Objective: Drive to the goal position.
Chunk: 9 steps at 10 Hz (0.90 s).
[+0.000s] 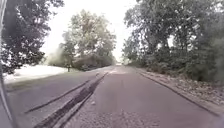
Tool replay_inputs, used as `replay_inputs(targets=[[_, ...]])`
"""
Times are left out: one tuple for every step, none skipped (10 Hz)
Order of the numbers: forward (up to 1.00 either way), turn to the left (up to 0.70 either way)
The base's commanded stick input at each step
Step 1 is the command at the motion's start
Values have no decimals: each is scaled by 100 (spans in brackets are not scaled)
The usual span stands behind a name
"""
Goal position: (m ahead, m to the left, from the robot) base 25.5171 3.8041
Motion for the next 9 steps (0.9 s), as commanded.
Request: replay_inputs(targets=[[70,0],[70,0],[70,0],[70,0],[70,0],[70,0],[70,0],[70,0],[70,0]])
